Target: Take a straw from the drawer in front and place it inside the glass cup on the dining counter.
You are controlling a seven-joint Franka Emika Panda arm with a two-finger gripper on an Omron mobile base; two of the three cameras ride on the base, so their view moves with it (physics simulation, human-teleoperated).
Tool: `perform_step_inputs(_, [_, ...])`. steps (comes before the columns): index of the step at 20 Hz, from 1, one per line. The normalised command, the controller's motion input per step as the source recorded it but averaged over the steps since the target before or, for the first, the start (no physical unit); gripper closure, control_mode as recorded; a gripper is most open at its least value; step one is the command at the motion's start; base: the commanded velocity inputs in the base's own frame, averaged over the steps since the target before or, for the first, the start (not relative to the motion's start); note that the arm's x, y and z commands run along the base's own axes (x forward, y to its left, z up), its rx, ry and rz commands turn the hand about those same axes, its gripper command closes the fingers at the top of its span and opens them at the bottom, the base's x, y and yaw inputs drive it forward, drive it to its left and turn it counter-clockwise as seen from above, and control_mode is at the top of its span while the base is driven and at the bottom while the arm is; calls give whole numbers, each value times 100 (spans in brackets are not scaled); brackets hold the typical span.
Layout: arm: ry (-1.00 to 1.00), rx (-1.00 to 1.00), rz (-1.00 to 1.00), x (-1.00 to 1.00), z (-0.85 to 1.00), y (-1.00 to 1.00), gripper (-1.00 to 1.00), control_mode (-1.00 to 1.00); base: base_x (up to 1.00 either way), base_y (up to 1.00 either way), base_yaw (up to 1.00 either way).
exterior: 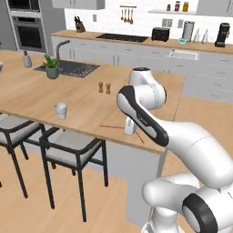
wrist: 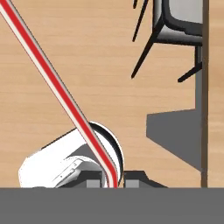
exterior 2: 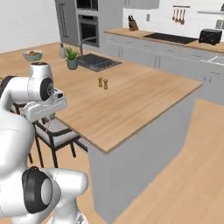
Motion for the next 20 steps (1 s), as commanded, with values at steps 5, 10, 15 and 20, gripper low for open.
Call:
perform_step_inputs(5, [0, 0, 0, 0, 0, 0, 100, 100, -7, 98, -53])
perform_step_inputs(10, [0, 0, 0, 0, 0, 0, 100, 100, -26, 99, -51])
perform_step_inputs(15, [0, 0, 0, 0, 0, 0, 100, 100, -29, 100, -50])
perform_step_inputs(20, [0, 0, 0, 0, 0, 0, 100, 100, -28, 100, -48])
